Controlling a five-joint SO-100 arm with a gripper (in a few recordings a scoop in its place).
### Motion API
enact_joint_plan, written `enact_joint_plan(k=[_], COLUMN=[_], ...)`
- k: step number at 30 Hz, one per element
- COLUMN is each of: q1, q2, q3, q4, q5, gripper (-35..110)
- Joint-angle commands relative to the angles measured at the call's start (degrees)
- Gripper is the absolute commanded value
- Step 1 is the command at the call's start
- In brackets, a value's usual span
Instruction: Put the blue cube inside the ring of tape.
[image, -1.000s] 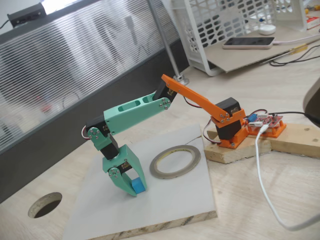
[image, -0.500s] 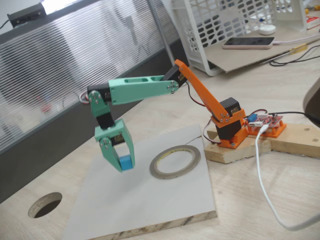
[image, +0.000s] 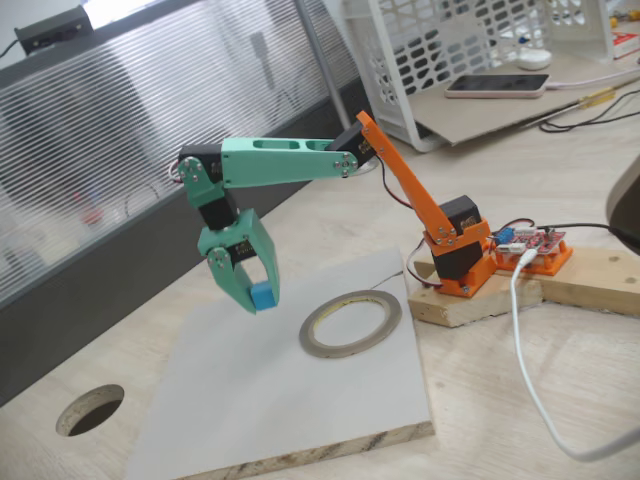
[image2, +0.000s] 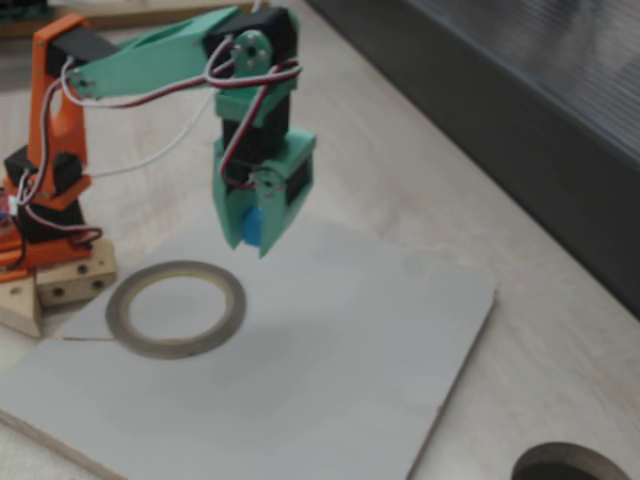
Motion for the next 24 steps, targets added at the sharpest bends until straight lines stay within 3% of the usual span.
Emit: enact_joint_plan(k=[1,8,18,24], q1=[3.3,7.2,22.9,23.2], q2=[3.1,3.1,2.3,2.2], q3=[0.4,0.4,0.4,0.4], q4=[1.6,1.6,1.5,1.5], q5=[0.2,0.4,0.4,0.4], gripper=[11,11,11,12])
